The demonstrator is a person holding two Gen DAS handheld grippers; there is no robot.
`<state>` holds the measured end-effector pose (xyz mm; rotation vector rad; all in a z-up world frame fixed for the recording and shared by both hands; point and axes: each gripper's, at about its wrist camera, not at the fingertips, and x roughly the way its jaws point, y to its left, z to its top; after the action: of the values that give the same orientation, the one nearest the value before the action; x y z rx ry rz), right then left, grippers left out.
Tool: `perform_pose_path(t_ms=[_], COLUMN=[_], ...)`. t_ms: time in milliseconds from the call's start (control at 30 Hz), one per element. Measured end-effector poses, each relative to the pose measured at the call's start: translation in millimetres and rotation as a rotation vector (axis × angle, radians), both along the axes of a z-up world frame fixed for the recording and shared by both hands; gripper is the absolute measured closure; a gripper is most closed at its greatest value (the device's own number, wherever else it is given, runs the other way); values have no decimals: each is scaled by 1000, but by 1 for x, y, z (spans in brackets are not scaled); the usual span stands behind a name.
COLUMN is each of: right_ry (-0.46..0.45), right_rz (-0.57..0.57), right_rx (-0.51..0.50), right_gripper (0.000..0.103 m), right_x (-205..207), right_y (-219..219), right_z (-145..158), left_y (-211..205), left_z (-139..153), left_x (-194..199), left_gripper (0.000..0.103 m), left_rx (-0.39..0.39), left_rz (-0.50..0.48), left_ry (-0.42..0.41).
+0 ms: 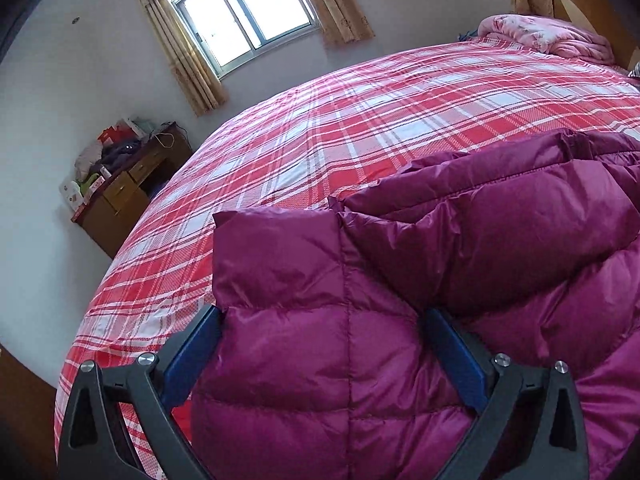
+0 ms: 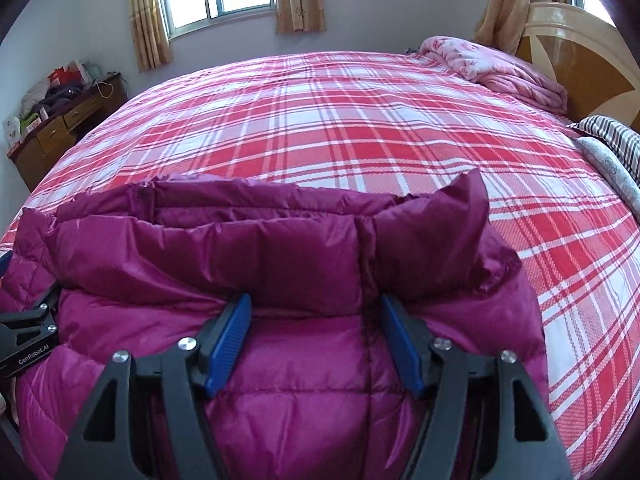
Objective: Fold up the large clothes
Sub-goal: 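Open both grippers and press the folded jacket flat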
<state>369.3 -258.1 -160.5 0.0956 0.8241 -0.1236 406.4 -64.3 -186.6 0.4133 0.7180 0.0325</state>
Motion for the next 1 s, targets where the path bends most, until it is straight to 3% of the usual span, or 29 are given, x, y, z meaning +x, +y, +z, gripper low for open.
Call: perform_pose_path(t_ms=[1000], right_ry=[49], right_rz=[-13], right_rx=[-64], right_gripper=[30], right_x=[10], right_y=[7], right_z=[-9], left_y=[0], left_z=[-3], left_x=[8], left_gripper=[1], left_rx=[-5], left_rz=[3], left_ry=[33])
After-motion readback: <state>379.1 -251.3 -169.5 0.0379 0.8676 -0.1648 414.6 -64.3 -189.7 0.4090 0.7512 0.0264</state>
